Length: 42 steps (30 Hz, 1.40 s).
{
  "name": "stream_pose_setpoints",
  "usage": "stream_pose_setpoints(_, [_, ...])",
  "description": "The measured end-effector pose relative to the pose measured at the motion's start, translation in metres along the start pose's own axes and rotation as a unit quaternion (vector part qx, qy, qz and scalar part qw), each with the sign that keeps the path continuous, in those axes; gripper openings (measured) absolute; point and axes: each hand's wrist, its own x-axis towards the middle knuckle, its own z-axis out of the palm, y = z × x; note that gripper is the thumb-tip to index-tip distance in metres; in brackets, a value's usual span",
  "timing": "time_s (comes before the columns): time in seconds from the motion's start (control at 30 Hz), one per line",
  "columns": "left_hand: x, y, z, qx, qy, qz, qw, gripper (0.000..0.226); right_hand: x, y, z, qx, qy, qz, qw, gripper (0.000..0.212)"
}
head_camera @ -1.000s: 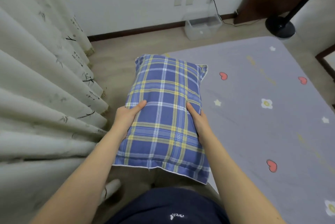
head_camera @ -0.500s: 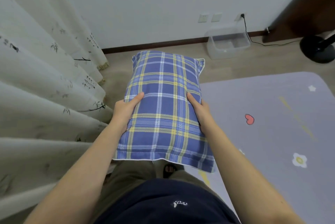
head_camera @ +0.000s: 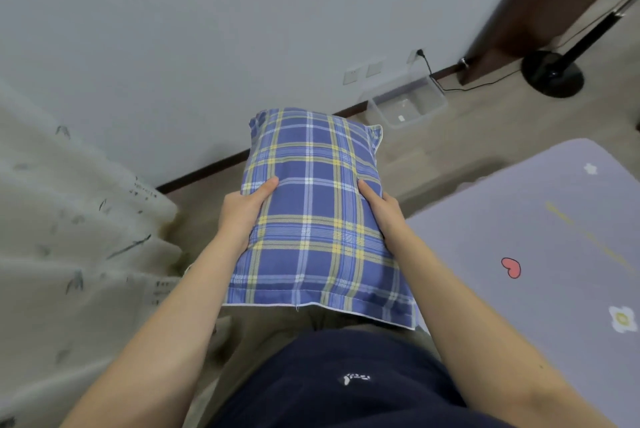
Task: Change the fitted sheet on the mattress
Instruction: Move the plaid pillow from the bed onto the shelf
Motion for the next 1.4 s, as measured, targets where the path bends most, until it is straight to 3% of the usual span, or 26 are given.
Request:
stream_pose_setpoints(0.27, [0.113,0.085,0.091,0.068,-0.106,0.006,0.992,0.056,0.089,-0.064,-0.036,0.072,0.094,0.008,0.993,0.059])
stream_pose_setpoints(0.6, [0.238,0.217,0.267,0.175,-0.201,0.022,0.964,0.067,0.209,-0.158,-0.112,0.193,0.167,0.044,0.966,0.059])
stream_pose_setpoints(0.93, [0.292,0.279,0.456,0.264,-0.323,0.023,0.909,0.068,0.274,-0.205,-0.22,0.279,0.294,0.046,0.913,0.064])
stream_pose_setpoints(1.07, [0.318,0.303,0.54,0.306,-0.364,0.022,0.879,0.061,0.303,-0.229,-0.26,0.313,0.331,0.072,0.887,0.058])
stream_pose_setpoints(1.23, [0.34,0.334,0.634,0.345,-0.404,0.041,0.846,0.067,0.335,-0.264,-0.306,0.317,0.376,0.088,0.866,0.058])
stream_pose_setpoints(1.4, [0.334,0.37,0.749,0.377,-0.45,0.05,0.808,0.056,0.352,-0.309,-0.376,0.329,0.439,0.094,0.831,0.044])
